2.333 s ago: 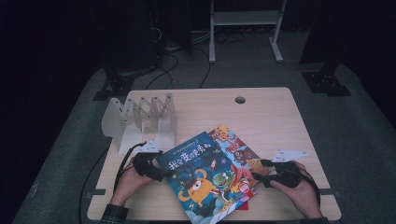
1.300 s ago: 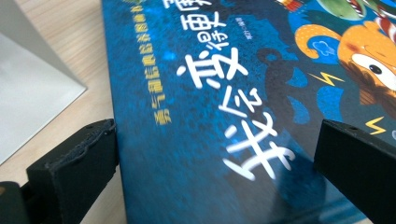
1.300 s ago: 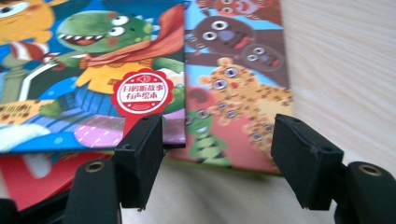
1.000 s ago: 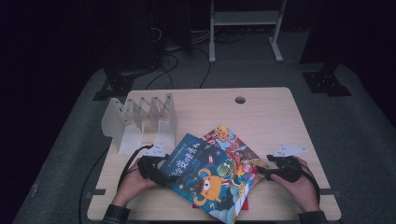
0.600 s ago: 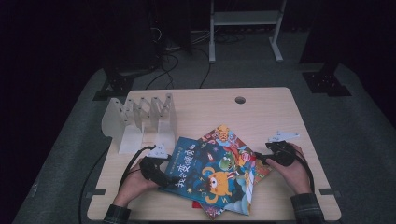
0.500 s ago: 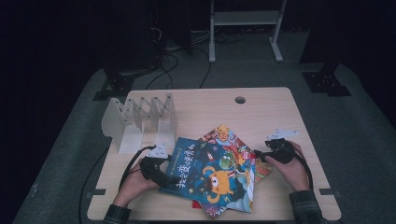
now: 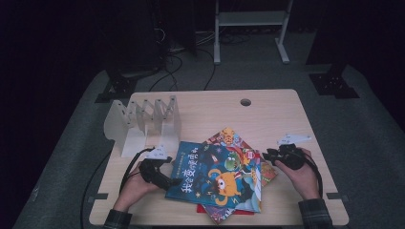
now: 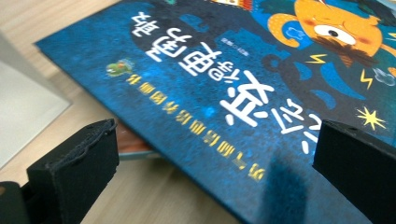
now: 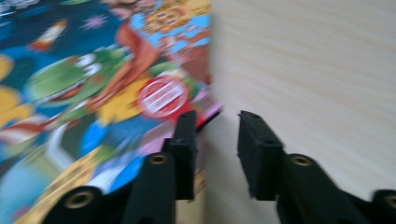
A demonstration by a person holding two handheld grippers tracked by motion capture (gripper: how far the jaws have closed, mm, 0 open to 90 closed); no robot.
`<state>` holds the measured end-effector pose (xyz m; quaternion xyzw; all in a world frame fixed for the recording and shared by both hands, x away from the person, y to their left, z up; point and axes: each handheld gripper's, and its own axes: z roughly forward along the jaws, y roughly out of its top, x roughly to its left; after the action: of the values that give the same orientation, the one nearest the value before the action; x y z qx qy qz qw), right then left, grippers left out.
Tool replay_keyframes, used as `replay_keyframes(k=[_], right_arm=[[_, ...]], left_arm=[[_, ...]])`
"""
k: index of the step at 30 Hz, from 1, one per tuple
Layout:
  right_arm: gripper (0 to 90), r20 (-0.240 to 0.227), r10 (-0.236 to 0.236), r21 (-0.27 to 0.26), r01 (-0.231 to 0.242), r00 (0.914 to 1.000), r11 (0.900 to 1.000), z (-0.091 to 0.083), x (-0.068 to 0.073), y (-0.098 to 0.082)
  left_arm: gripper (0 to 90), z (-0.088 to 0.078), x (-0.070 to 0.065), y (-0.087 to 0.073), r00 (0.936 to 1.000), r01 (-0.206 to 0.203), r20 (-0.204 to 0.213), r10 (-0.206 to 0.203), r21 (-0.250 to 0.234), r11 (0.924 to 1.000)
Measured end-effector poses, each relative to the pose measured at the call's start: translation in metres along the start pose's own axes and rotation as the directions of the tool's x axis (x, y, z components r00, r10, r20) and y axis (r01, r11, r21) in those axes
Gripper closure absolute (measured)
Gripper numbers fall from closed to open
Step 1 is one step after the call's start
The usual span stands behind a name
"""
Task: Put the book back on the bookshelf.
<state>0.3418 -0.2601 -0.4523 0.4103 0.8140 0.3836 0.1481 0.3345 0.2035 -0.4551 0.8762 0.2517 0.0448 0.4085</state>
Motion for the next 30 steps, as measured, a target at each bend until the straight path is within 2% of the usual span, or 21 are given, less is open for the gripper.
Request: replay_keyframes(k=[2, 6, 9, 12, 21, 30], right_arm=[[76.4, -0.037, 0.005, 0.019, -0.004, 0.9993, 1.000, -0.003, 0.006, -0.006], [80.9, -0.088, -0.016, 0.049, 0.020, 0.9960, 0.999, 0.000, 0.014, -0.015], [84.7, -0.124, -0.011, 0.051, 0.017, 0.9922, 0.999, 0.003, 0.018, -0.016], [87.7, -0.121, -0.029, 0.051, 0.036, 0.9923, 0.998, 0.003, 0.022, -0.016], [86.2, -0.162, -0.046, 0.050, 0.055, 0.9856, 0.997, 0.008, 0.037, -0.013], [85.2, -0.191, -0.091, 0.044, 0.101, 0.9774, 0.994, 0.013, 0.056, -0.009]], left_arm=[[0.0, -0.001, 0.002, -0.001, 1.0000, 0.005, -0.006, -0.005, -0.002, 1.0000], [0.0, -0.002, 0.003, -0.004, 0.9998, 0.012, -0.015, -0.012, 0.005, 0.9999], [0.0, -0.004, 0.003, -0.006, 0.9997, 0.015, -0.018, -0.015, 0.004, 0.9999], [0.0, -0.006, 0.004, -0.010, 0.9994, 0.026, -0.023, -0.026, 0.004, 0.9997], [0.0, -0.019, 0.004, -0.028, 0.9966, 0.076, -0.032, -0.076, -0.004, 0.9971], [0.0, -0.030, 0.000, -0.045, 0.9925, 0.121, -0.019, -0.121, -0.008, 0.9927]])
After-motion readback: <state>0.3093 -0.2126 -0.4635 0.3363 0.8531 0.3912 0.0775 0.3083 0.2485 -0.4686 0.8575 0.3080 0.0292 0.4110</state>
